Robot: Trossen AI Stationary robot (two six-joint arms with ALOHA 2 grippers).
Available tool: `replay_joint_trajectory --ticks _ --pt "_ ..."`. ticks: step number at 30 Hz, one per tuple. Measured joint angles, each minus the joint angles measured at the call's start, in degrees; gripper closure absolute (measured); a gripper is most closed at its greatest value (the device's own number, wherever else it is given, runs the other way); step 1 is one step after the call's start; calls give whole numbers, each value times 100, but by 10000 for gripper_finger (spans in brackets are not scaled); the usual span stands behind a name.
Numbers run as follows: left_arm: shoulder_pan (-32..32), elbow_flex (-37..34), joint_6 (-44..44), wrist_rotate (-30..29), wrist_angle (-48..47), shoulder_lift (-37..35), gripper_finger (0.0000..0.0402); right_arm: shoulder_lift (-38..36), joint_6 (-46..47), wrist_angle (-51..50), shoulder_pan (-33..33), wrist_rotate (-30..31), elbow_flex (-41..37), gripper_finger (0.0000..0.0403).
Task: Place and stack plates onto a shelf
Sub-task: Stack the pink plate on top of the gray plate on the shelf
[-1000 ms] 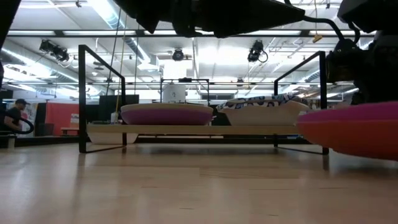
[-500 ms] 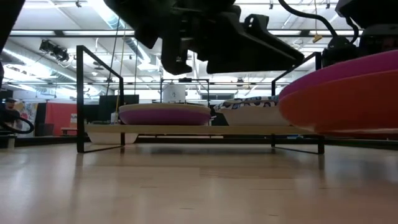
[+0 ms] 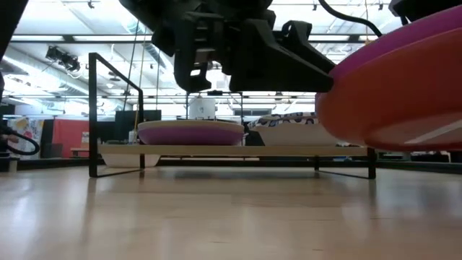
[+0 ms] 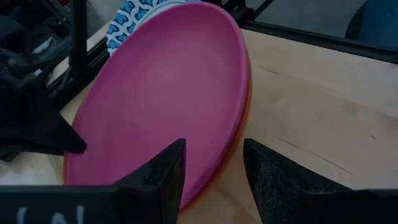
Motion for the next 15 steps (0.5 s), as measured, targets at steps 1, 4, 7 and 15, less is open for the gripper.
replay_joint_trajectory --ticks 1,4,7,15 --pt "0 0 0 0 -26 0 233 0 0 0 0 -24 0 370" --pt "2 0 0 -1 -90 0 233 0 0 2 0 -50 0 370" --pt "2 0 0 -1 -122 0 244 0 1 2 -1 -48 0 370" --pt "3 0 0 3 -153 0 312 0 0 4 0 -31 0 370"
